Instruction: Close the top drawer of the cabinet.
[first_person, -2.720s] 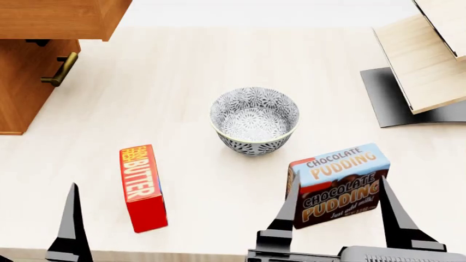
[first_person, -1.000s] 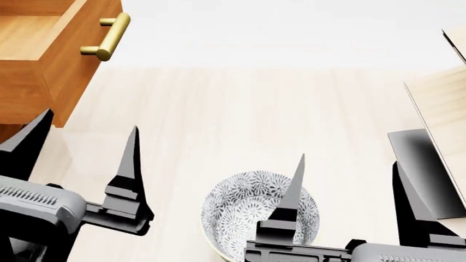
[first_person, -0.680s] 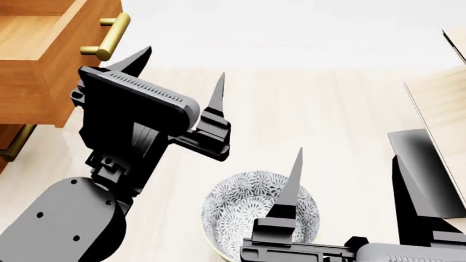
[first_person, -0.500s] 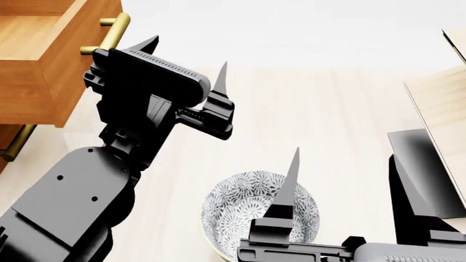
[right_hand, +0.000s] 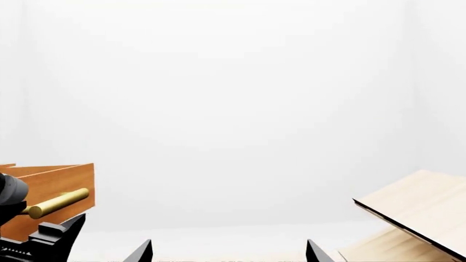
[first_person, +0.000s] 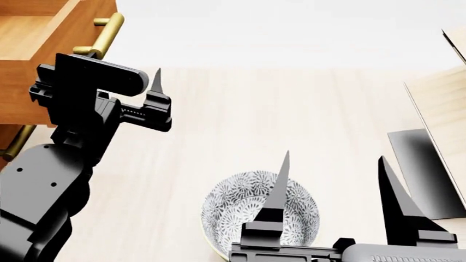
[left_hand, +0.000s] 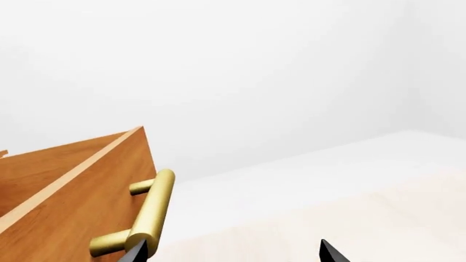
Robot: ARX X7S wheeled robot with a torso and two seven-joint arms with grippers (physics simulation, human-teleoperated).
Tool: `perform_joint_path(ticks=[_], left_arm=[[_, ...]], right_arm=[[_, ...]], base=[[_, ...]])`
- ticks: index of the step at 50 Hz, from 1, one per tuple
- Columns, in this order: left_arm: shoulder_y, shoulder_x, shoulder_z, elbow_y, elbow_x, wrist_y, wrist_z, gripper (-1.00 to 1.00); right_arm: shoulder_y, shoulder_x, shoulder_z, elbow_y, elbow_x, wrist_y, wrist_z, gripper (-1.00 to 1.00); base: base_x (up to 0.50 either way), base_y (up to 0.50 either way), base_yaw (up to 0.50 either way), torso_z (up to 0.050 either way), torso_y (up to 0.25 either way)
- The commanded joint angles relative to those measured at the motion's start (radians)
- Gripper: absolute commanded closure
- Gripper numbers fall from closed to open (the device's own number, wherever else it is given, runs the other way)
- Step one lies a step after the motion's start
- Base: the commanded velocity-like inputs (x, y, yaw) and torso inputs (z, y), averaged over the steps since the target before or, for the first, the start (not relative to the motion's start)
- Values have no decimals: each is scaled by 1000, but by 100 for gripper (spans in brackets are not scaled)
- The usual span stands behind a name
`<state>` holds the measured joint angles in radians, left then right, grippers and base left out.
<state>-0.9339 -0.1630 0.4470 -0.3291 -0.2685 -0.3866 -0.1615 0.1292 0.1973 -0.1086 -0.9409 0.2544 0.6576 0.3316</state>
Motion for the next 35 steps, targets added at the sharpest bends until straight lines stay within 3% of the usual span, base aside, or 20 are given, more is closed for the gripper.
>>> perform_joint_path(ticks=[1, 13, 35], left_arm=[[9, -49, -32, -29, -10, 7, -19, -100], [25, -88, -72, -87, -17, 35, -36, -100], [50, -214, -160, 6, -58, -52, -81, -100]], right_arm=[[-2, 7, -16, 7, 1, -8, 8, -100], [-5, 16, -23, 10, 7, -14, 15, -100], [-6, 25, -71, 13, 5, -23, 28, -100]], base=[[0, 0, 0, 0, 0], [0, 0, 0, 0, 0], [0, 0, 0, 0, 0]])
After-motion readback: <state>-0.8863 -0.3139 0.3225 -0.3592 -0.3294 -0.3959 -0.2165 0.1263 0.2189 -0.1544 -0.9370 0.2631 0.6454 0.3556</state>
